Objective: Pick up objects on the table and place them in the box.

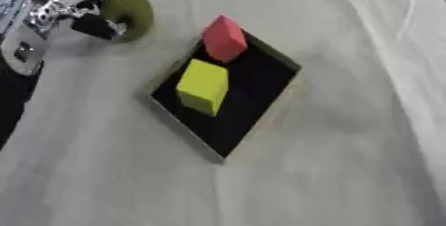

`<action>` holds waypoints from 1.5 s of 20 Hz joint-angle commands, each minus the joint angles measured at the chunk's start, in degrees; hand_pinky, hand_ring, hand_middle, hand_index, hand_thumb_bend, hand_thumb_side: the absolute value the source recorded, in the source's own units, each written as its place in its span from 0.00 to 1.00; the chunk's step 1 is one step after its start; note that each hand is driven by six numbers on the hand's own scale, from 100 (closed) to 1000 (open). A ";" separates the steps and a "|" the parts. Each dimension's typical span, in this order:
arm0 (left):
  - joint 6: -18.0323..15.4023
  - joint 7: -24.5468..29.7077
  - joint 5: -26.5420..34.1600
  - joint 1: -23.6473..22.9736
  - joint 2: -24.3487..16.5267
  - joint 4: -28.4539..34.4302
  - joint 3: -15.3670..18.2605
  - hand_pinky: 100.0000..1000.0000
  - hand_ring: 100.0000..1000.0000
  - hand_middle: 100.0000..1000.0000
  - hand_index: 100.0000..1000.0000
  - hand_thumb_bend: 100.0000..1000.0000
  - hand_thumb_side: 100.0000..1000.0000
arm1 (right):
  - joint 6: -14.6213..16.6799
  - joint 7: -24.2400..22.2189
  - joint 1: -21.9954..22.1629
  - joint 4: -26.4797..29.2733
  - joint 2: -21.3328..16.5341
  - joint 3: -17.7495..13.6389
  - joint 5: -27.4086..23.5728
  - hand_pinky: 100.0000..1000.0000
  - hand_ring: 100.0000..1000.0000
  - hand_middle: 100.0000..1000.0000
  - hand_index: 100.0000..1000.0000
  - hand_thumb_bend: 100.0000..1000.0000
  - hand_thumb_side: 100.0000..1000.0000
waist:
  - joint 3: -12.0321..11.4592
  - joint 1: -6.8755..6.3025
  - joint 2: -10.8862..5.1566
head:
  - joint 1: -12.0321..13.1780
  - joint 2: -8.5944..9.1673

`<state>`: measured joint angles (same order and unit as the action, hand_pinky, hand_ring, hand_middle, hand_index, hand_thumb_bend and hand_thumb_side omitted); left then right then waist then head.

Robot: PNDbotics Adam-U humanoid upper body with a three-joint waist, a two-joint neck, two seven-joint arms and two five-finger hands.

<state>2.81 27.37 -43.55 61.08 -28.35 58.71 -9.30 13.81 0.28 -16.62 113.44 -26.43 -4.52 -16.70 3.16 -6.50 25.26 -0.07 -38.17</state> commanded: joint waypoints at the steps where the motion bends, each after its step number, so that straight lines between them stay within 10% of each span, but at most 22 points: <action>1: -0.61 -1.35 1.73 0.79 -1.29 1.15 -0.13 0.76 0.66 0.52 0.70 0.00 0.05 | -0.38 0.19 -0.24 1.16 -0.62 -0.39 0.03 0.85 0.88 0.66 0.75 0.00 0.64 | -0.11 0.12 -0.70 | -0.03 0.07; 30: -0.24 11.28 15.83 -0.01 -5.36 40.96 -11.52 0.75 0.61 0.53 0.72 0.00 0.00 | -0.29 0.73 0.34 1.16 -2.57 -0.50 -1.33 0.85 0.87 0.66 0.75 0.00 0.63 | -3.05 1.03 -5.00 | -3.52 -3.84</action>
<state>2.23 37.84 -28.81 59.74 -32.68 97.66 -20.74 13.37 0.86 -15.68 113.44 -27.51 -4.56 -17.57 0.07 -6.47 22.45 -3.64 -41.77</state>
